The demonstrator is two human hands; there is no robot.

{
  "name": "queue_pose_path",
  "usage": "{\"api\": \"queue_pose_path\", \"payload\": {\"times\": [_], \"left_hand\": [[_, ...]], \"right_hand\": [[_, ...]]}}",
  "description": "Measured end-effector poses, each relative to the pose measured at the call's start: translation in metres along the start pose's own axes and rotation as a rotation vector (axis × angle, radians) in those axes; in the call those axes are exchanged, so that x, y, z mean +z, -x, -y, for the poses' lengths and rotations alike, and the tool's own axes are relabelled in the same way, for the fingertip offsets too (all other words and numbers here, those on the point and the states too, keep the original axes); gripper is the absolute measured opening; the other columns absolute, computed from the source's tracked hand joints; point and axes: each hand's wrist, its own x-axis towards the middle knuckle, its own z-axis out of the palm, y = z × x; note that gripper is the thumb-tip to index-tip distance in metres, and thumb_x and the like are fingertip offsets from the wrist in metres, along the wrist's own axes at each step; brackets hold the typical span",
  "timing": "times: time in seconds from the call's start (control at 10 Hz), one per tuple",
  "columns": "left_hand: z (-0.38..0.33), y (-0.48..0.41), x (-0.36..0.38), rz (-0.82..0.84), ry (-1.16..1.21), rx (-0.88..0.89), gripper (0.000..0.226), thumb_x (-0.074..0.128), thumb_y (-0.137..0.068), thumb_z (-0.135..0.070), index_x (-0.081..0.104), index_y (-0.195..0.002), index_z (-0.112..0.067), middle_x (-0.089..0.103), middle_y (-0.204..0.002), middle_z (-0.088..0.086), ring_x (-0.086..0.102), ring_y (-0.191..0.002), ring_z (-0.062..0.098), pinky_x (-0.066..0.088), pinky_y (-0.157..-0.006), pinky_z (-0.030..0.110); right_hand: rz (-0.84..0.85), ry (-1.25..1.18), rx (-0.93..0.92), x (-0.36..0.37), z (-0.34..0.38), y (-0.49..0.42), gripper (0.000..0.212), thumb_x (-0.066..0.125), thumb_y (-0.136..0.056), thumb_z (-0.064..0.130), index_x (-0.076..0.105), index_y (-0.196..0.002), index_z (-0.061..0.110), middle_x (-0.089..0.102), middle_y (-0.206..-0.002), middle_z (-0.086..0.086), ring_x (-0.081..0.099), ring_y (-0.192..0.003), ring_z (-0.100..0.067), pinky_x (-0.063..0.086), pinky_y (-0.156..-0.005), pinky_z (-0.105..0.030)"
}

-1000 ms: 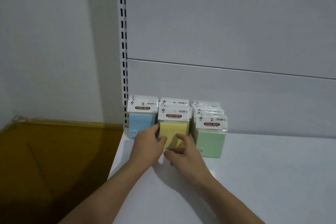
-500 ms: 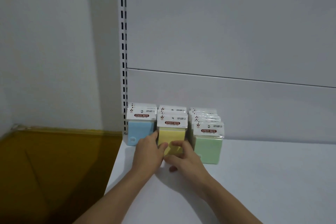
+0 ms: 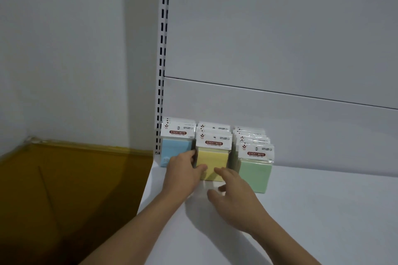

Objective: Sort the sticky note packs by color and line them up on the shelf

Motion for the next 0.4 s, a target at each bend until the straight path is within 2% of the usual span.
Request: {"api": "queue_pose_path", "payload": {"times": [0.1, 0.2, 0.3, 0.4], "left_hand": [[0.0, -0.002, -0.004, -0.015, -0.034, 0.025, 0.037, 0.076, -0.078, -0.028, 0.068, -0.112, -0.018, 0.071, -0.099, -0.002, 0.064, -0.092, 0.012, 0.055, -0.083, 0.031], [0.001, -0.002, -0.01, -0.027, -0.077, 0.039, 0.03, 0.075, -0.079, -0.026, 0.068, -0.106, -0.018, 0.07, -0.089, -0.007, 0.062, -0.079, 0.006, 0.051, -0.071, 0.021], [0.0, -0.002, -0.02, -0.005, -0.189, 0.063, 0.02, 0.073, -0.081, -0.029, 0.067, -0.098, -0.021, 0.068, -0.085, -0.009, 0.063, -0.079, 0.008, 0.052, -0.069, 0.024], [-0.008, 0.001, -0.031, -0.007, -0.286, 0.168, 0.016, 0.069, -0.083, -0.034, 0.065, -0.096, -0.024, 0.067, -0.088, -0.009, 0.061, -0.082, 0.01, 0.053, -0.072, 0.03]], "right_hand": [[0.011, 0.273, -0.151, 0.002, 0.002, 0.002, 0.045, 0.048, -0.088, 0.029, 0.05, -0.133, 0.023, 0.052, -0.132, 0.004, 0.047, -0.121, -0.018, 0.036, -0.099, -0.026], [0.069, 0.401, -0.148, 0.009, 0.007, 0.001, 0.035, 0.044, -0.087, 0.027, 0.055, -0.119, 0.019, 0.055, -0.124, -0.003, 0.048, -0.115, -0.026, 0.039, -0.093, -0.03], [0.073, 0.453, -0.112, 0.014, 0.009, -0.003, 0.037, 0.043, -0.089, 0.029, 0.051, -0.124, 0.018, 0.055, -0.123, -0.005, 0.048, -0.115, -0.027, 0.037, -0.093, -0.03], [0.054, 0.391, -0.102, 0.01, 0.006, -0.001, 0.044, 0.045, -0.091, 0.031, 0.047, -0.134, 0.02, 0.053, -0.129, -0.003, 0.046, -0.119, -0.025, 0.039, -0.095, -0.031]]}}
